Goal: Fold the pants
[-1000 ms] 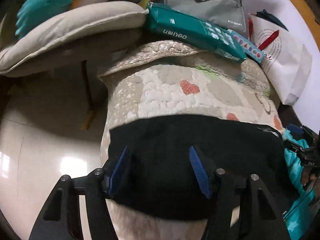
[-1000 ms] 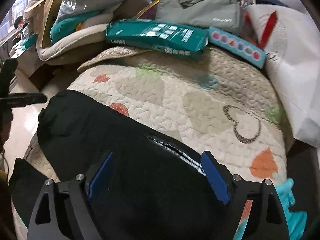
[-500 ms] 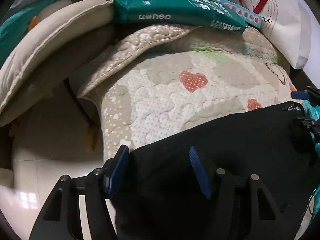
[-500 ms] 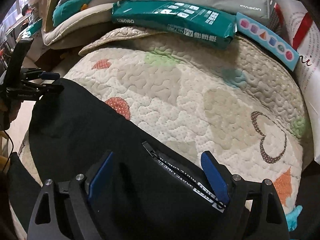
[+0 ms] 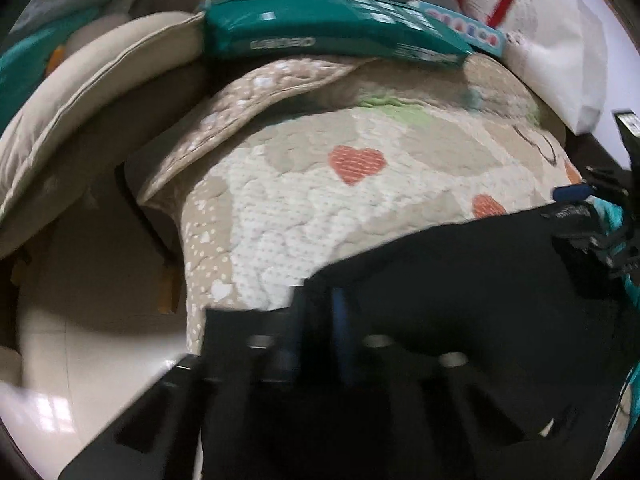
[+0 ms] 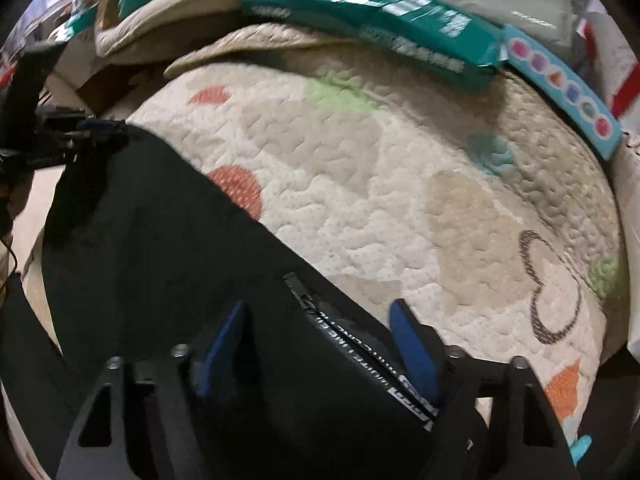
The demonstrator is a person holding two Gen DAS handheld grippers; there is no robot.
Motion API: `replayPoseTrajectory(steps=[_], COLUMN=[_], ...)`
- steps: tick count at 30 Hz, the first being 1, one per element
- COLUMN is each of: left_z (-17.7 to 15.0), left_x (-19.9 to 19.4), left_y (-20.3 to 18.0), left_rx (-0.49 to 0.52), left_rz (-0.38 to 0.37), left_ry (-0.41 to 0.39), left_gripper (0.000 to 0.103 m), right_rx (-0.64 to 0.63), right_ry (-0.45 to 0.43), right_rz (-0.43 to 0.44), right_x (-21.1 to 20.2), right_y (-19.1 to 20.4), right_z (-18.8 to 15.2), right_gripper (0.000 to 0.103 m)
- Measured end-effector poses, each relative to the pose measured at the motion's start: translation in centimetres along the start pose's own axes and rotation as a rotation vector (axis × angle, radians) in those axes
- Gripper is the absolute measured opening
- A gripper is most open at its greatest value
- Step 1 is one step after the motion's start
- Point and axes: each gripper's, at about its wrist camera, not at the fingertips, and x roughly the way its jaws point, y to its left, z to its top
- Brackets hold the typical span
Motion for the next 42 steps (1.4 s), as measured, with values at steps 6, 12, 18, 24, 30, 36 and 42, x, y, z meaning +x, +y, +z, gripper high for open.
replayPoseTrajectory(steps=[6,12,18,24,30,36,42], left_z=[0.4,0.3,-1.8,-8.0,-15.8,-20.1,-21.8], left_x=[-2.0,-6.3,-12.9,-19.1,-20.8,-21.7,-21.8], left_y=[-1.7,-2.6,-3.6,-6.7,-9.5,-11.2,-12.3], left_rx=[0.057,0.048,0.037,0.041,0.012,-0.061,-0.028], left_rz=[0.038,0.063,0.079,0.079,0.085,0.061,0.129], left_ry=[-0.019,-0.087,-0.179,-0.239,-0.176,-0.142,-0.127], left_gripper=[0.007,0.007,0.007,0.007,0.007,0.007,0.007], right_rx=[-0.006,-0.018,-0.077,-0.061,-0.005,0.002,0.23], right_ry=[-0.02,-0.062,-0.091,-0.105,-0.062,-0.028,-0.136], right_rz=[-0.025,-0.092,-0.16,-0.152,-0.099,-0.079,-0.081], right_x=[-1.7,-5.8,-11.1,-15.2,-15.8,-16.3,-18.7], right_y=[1.5,3.0,6.6,10.7,14.1,16.3,12.3], right_z=[0.0,-0.8,-3.8,-9.8,-16.1,-19.6,-21.0], right_gripper=[0.023,0.021,0.021,0.02,0.001,0.002,0.1])
